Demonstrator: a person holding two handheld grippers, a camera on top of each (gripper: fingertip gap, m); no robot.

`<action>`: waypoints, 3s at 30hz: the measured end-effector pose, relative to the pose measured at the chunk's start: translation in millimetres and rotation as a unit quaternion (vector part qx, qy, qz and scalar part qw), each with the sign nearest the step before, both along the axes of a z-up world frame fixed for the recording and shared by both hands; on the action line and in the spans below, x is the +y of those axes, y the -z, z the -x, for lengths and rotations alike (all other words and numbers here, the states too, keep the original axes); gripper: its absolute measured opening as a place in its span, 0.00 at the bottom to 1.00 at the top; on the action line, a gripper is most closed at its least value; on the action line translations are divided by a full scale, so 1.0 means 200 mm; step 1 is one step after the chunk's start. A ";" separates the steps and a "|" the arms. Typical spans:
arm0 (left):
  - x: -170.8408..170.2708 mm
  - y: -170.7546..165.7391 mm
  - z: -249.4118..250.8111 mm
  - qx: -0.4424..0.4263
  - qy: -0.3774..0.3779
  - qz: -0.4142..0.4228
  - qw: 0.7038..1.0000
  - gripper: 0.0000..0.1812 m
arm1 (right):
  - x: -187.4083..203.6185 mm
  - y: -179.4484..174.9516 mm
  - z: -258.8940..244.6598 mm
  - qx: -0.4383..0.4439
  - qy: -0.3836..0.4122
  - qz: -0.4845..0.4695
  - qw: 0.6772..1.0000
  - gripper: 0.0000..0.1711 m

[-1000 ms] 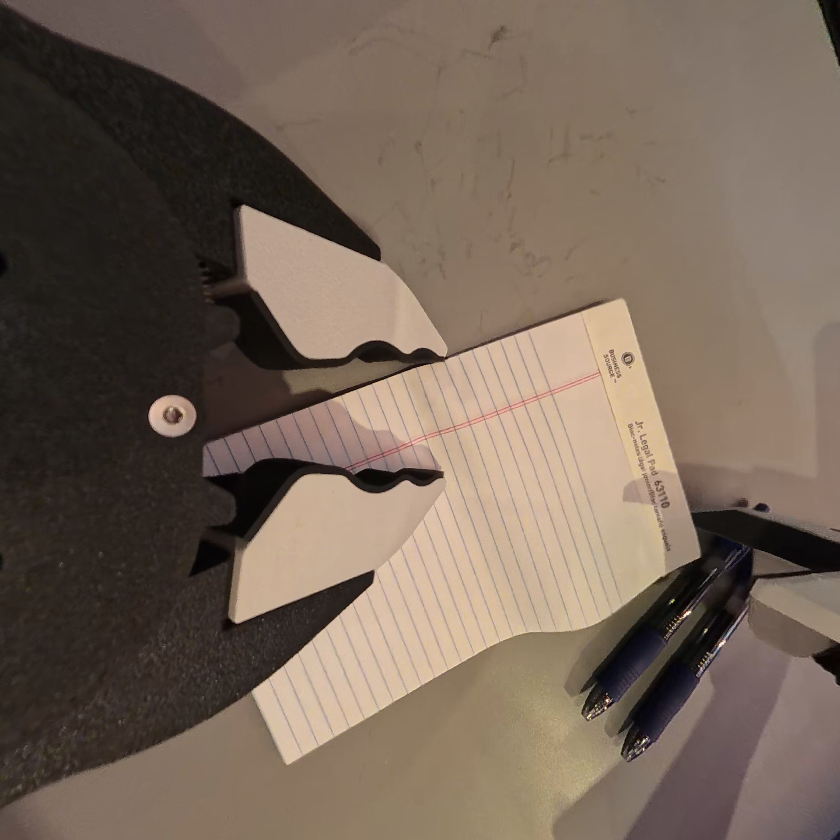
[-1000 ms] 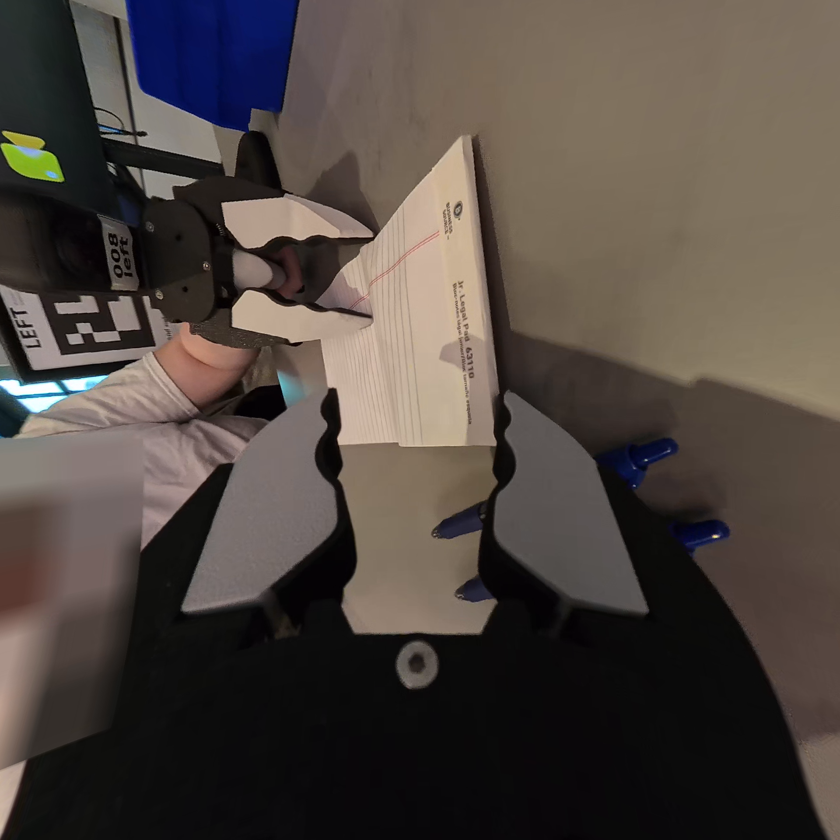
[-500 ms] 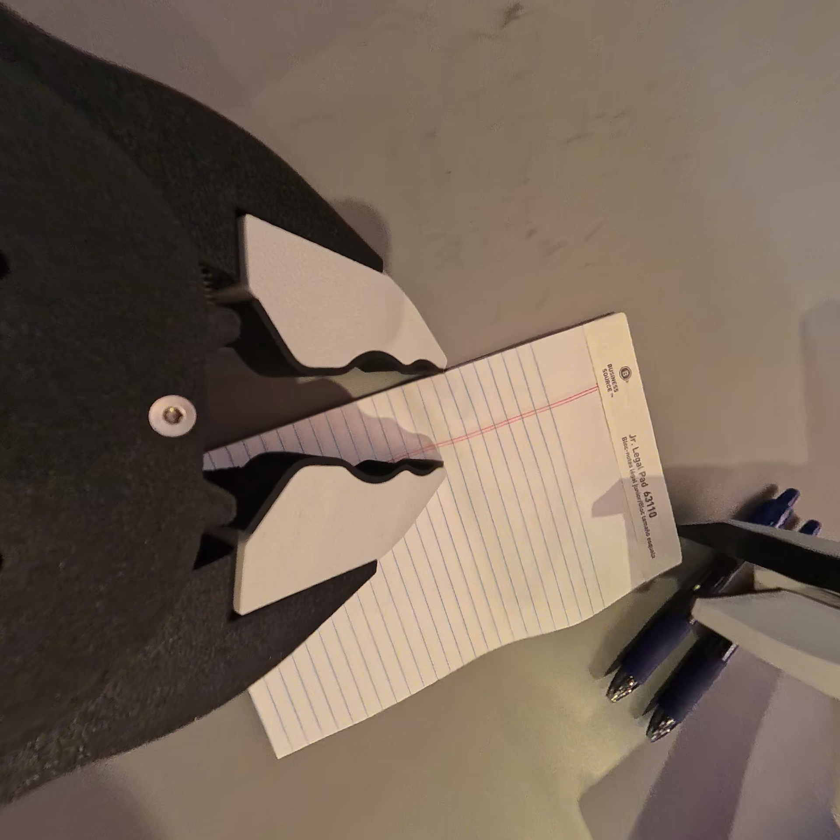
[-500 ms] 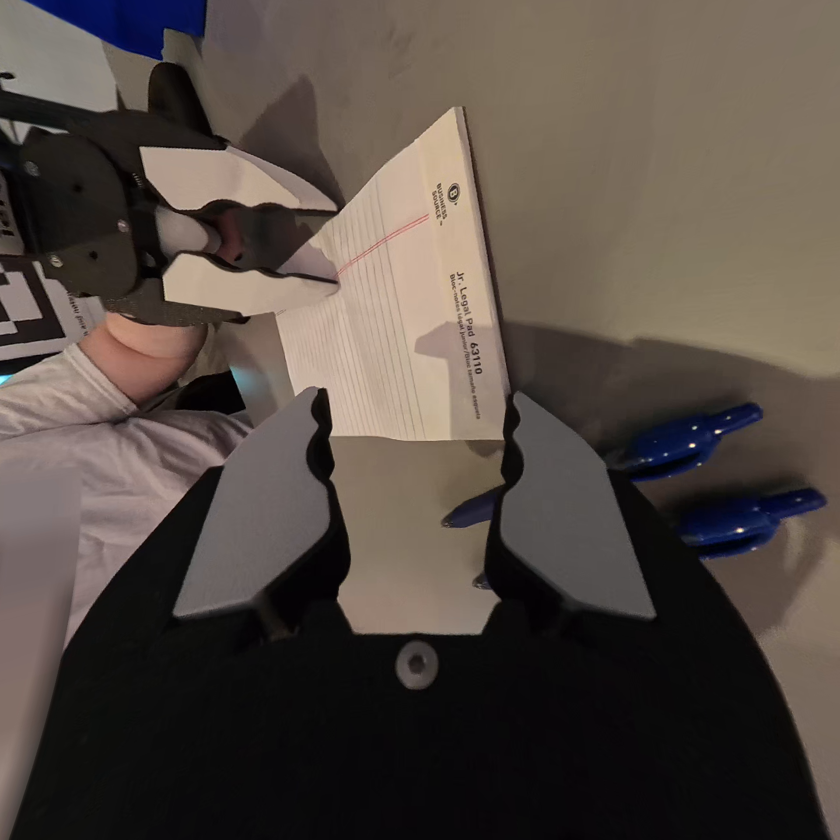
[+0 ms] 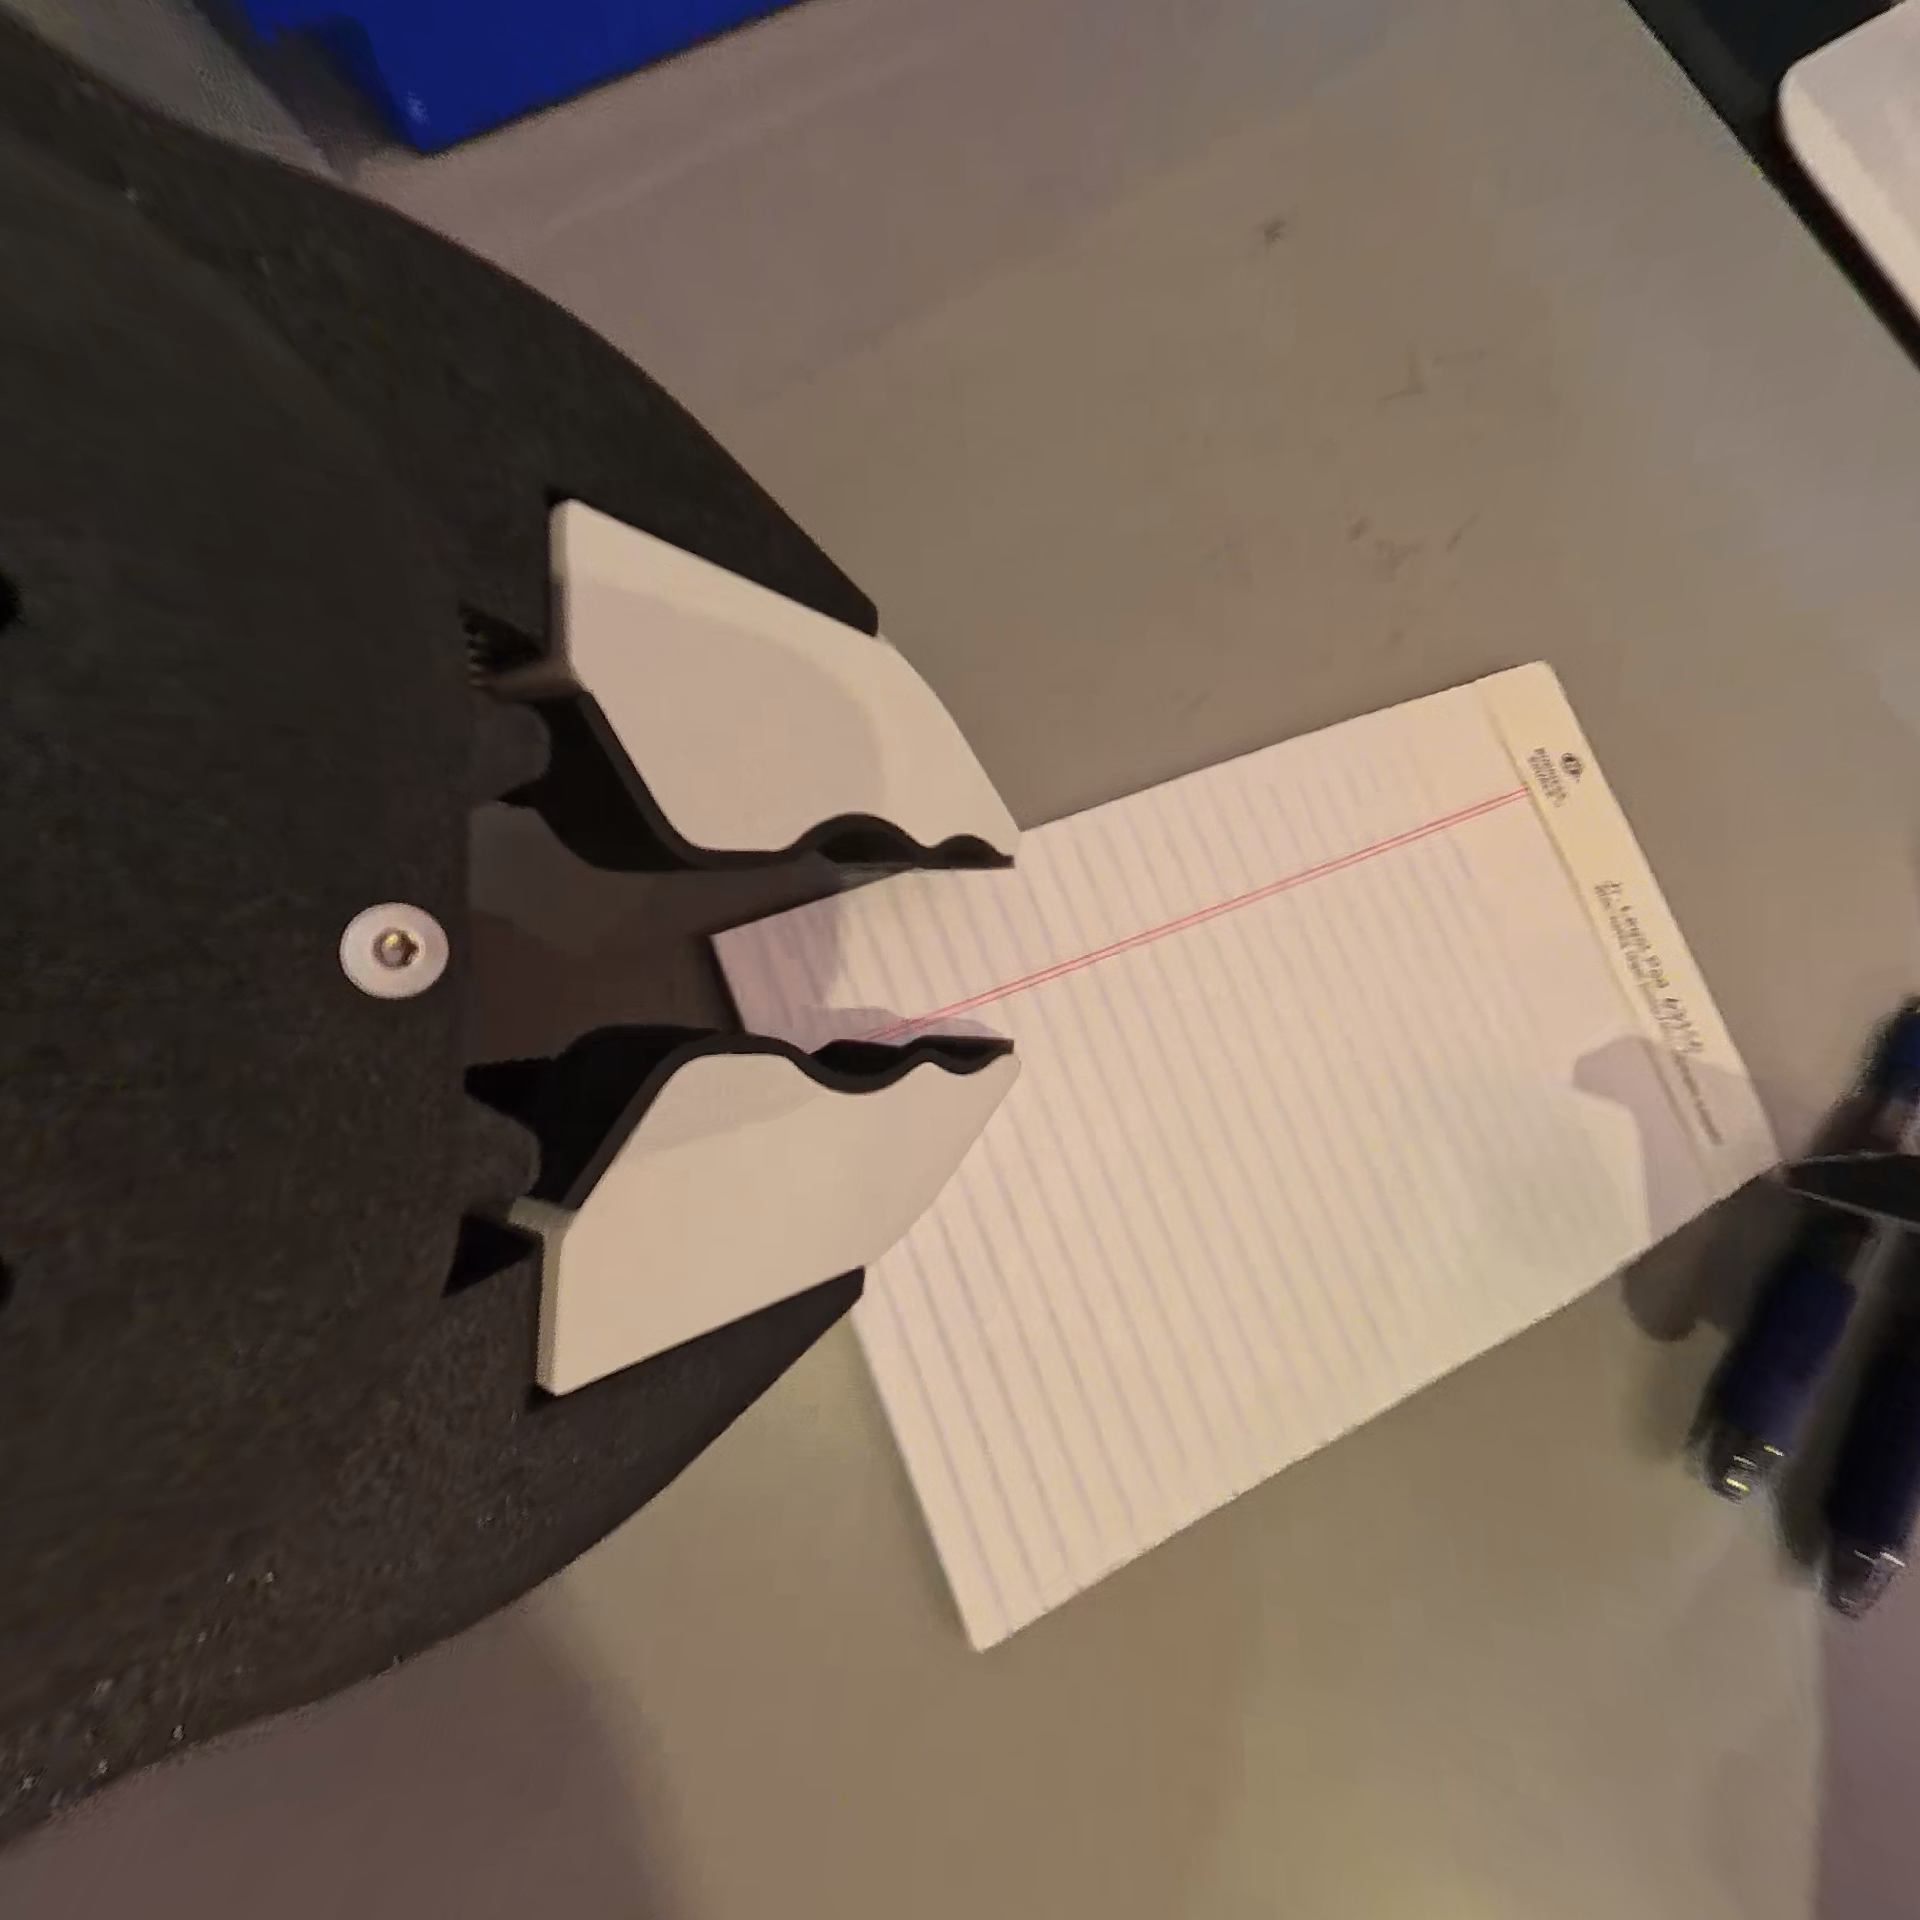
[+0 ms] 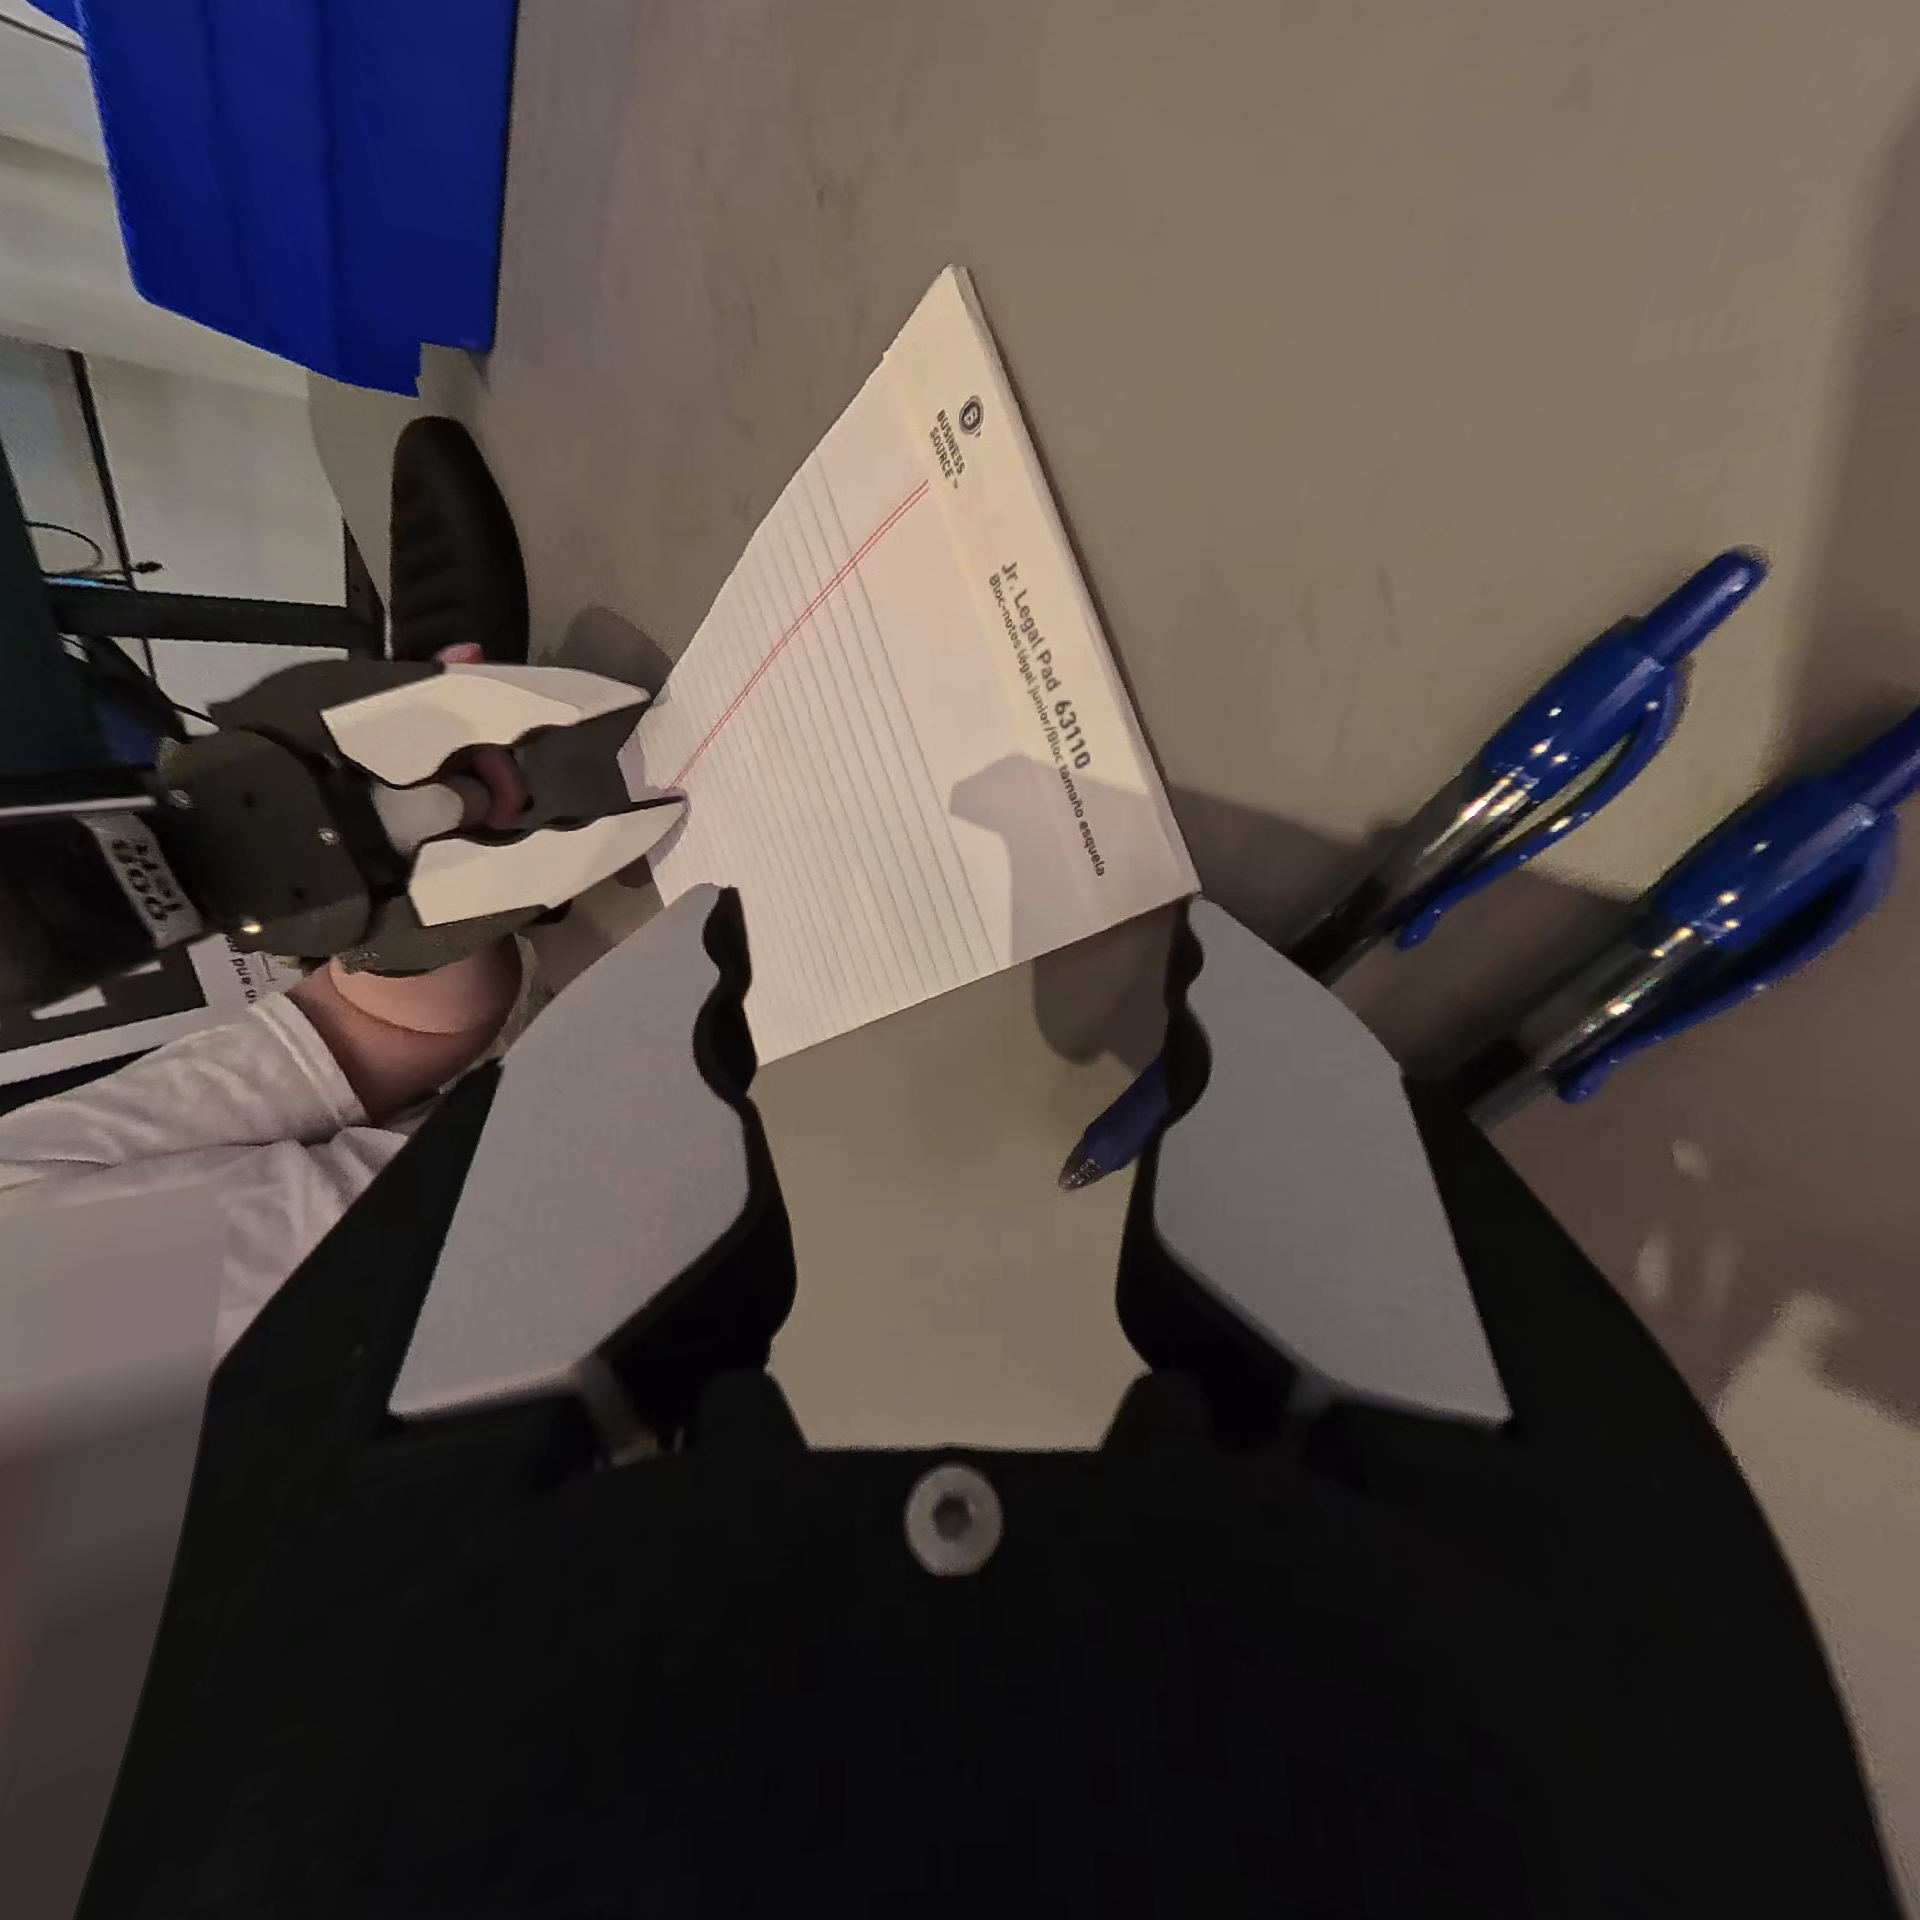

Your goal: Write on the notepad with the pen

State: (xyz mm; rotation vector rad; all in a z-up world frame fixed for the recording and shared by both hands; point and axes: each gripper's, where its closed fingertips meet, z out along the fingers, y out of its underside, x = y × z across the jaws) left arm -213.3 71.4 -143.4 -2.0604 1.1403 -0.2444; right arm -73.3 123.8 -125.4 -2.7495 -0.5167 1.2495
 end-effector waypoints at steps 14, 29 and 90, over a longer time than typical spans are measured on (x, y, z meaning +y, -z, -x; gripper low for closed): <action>-0.04 0.02 -0.01 -0.062 -0.001 0.035 0.997 0.00 | 0.03 0.02 0.01 0.010 0.051 0.014 0.999 0.44; -0.04 0.02 -0.01 -0.062 0.002 0.034 0.997 0.00 | 0.14 -0.11 0.10 0.169 0.121 -0.003 0.978 0.51; 0.45 -0.29 0.21 -0.251 -0.104 0.185 0.945 0.11 | -0.10 -0.25 0.42 0.159 -0.081 -0.213 0.961 0.01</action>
